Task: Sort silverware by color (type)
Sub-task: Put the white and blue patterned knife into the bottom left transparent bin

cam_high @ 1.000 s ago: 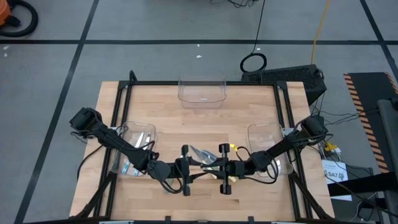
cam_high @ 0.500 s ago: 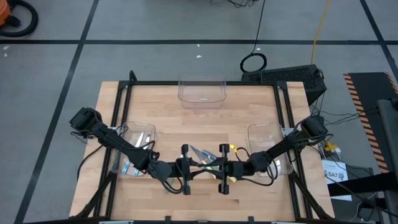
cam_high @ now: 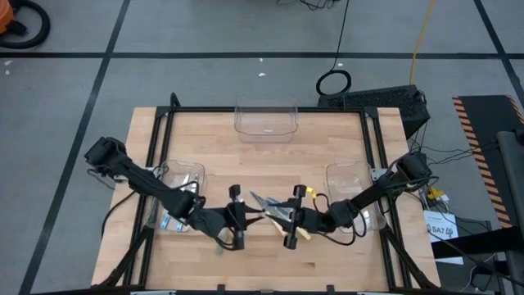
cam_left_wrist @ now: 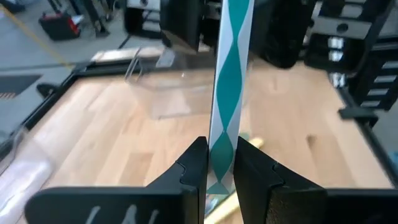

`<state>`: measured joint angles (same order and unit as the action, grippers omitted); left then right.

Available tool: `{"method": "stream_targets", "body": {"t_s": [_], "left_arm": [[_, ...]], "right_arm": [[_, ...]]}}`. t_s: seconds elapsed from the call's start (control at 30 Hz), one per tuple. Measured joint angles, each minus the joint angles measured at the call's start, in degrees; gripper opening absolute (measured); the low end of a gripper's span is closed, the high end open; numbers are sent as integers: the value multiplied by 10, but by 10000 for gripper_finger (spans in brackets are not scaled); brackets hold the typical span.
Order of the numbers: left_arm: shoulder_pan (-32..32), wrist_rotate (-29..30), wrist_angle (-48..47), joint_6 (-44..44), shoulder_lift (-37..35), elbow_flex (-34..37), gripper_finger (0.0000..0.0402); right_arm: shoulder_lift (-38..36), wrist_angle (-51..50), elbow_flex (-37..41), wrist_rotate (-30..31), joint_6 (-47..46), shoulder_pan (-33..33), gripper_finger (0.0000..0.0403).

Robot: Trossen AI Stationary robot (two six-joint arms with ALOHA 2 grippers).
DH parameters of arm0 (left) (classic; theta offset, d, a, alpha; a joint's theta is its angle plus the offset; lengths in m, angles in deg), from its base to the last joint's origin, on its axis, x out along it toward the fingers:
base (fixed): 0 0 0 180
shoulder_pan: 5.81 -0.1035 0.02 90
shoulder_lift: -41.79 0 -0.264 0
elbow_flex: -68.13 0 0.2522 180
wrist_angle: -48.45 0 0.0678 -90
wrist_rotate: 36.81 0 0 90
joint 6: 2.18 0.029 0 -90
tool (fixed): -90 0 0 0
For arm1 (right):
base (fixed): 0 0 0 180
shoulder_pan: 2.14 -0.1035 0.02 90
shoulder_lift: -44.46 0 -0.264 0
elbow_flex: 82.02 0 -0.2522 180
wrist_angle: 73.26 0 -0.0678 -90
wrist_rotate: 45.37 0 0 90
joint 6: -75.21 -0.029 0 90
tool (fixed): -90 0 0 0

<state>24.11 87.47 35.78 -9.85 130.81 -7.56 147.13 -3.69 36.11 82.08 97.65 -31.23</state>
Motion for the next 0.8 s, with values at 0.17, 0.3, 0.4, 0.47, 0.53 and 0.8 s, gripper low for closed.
{"method": "stream_targets", "body": {"t_s": [0.17,0.3,0.4,0.47,0.53,0.8], "left_arm": [[0,22,-118,-58,-36,0,59],[1,43,-228,-138,-63,0,68],[3,48,-308,-202,-85,0,73],[4,48,-373,-250,-99,0,73],[5,48,-438,-306,-114,0,71],[22,45,-691,-557,-144,0,71]], "right_arm": [[0,-6,0,83,25,-12,134],[-2,-9,0,141,57,-23,133],[-5,-9,0,187,94,-31,131],[-10,-11,0,219,125,-37,131],[-19,-9,0,249,153,-43,131],[-71,-15,0,341,249,-80,130]]}}
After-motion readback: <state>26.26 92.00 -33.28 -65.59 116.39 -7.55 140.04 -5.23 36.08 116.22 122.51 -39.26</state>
